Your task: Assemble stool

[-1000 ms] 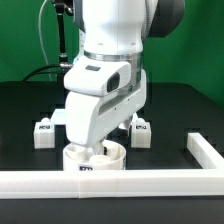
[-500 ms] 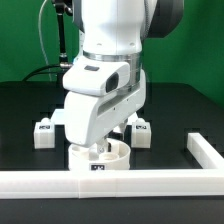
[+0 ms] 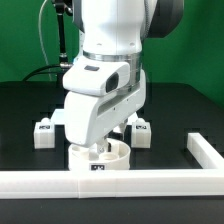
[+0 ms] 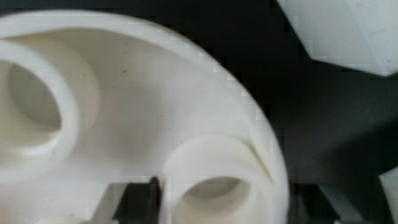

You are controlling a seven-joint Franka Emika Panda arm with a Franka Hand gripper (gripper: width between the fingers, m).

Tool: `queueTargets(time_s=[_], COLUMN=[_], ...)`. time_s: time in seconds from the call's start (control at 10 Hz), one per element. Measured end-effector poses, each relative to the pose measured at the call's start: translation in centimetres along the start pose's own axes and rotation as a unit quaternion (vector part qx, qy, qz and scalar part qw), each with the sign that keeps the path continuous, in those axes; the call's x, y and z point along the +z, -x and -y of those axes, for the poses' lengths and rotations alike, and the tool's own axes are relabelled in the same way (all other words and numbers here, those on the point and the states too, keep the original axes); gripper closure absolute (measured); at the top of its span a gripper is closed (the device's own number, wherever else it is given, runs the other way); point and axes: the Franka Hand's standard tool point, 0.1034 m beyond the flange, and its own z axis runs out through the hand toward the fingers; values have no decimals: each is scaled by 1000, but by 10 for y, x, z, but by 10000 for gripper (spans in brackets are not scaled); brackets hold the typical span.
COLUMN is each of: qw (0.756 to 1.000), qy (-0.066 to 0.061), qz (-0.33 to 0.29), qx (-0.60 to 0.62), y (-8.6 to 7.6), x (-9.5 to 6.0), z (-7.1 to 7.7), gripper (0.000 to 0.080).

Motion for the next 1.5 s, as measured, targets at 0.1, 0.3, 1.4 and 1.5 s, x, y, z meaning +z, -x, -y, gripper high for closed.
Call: queueTargets(time_s=[0.1, 0.3, 1.4, 1.5], qw=[1000, 1000, 1000, 1000], qy=[1, 5, 10, 10], qz=[-3, -6, -12, -12], qx=[-11, -25, -15, -15], y=[-14, -43, -106, -106], x=[0, -1, -2, -2], z=[5, 13, 36, 36], gripper=[481, 479, 411, 251])
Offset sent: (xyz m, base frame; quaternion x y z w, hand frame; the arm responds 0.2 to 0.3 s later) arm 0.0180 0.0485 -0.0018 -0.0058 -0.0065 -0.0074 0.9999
